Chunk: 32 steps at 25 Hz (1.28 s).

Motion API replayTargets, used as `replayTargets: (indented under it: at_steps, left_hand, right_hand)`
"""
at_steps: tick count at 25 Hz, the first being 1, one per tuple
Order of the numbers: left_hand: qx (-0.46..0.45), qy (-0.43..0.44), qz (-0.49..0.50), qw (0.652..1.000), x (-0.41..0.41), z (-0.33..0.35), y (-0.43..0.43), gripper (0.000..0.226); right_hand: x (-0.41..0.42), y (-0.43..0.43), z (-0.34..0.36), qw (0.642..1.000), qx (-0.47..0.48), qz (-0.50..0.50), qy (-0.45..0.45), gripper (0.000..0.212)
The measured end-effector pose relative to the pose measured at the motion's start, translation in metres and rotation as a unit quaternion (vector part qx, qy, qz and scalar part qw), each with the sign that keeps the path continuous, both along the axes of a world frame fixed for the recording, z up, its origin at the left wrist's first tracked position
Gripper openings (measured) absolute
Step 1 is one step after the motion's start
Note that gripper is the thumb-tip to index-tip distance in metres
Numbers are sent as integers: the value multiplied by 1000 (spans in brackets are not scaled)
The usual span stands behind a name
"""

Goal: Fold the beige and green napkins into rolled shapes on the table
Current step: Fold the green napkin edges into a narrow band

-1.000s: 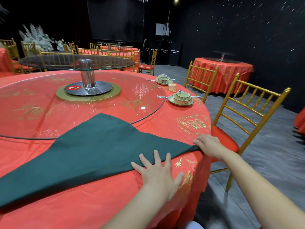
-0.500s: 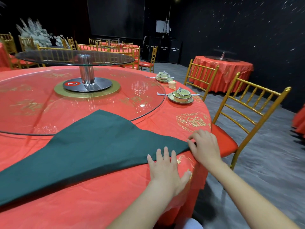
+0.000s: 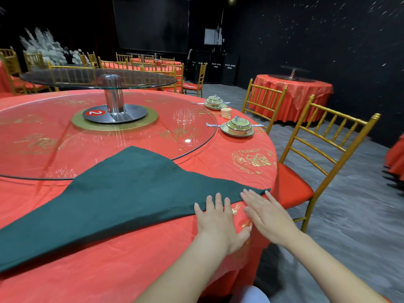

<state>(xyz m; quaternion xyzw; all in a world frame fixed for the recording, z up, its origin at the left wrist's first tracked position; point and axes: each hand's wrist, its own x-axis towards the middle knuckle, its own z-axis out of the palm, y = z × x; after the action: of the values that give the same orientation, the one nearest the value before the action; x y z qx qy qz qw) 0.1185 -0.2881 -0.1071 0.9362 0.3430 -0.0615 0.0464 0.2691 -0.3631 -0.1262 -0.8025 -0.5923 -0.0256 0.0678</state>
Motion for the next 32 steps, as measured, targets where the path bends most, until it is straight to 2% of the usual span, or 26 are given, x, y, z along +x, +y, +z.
replayTargets:
  at_steps: [10, 11, 14, 15, 17, 20, 22, 24, 26, 29, 31, 32]
  left_hand:
    - [0, -24, 1, 1000, -5, -4, 3, 85]
    - [2, -32, -1, 999, -6, -6, 4, 85]
    - [-16, -62, -17, 998, -11, -8, 9, 89]
    - [-38, -73, -27, 996, -16, -7, 12, 87]
    - [-62, -84, -43, 994, -33, -2, 22, 81]
    - [-3, -77, -44, 996, -82, 2, 42, 81]
    - [24, -65, -34, 997, -127, 0, 55, 90]
    - [37, -45, -18, 998, -172, -1, 68, 90]
    - [48, -65, 18, 997, -210, 1, 81, 84]
    - [45, -172, 73, 981, -246, 4, 98, 43]
    - [37, -237, 102, 965, -254, 1, 104, 29]
    - [30, -252, 111, 961, -254, -1, 106, 30]
  right_hand:
    - [6, 3, 17, 996, 15, -83, -23, 124]
    - [-4, 10, 18, 997, 25, -70, 9, 125]
    - [-44, 28, 15, 975, 44, 6, 219, 115]
    - [-52, 31, 11, 971, 35, 28, 234, 109]
    - [-54, 34, 3, 980, 21, 43, 195, 111]
    - [-51, 33, 1, 991, 2, 43, 130, 122]
    - [-48, 33, -1, 992, -9, 50, 116, 120]
    - [-47, 32, -2, 993, -19, 52, 108, 116]
    - [-53, 31, 5, 995, -11, 42, 85, 100]
    - [-83, 42, 18, 1000, 0, 7, 21, 64]
    - [-115, 62, 23, 999, -2, 32, 6, 60]
    - [-132, 74, 22, 998, -1, 58, 11, 58]
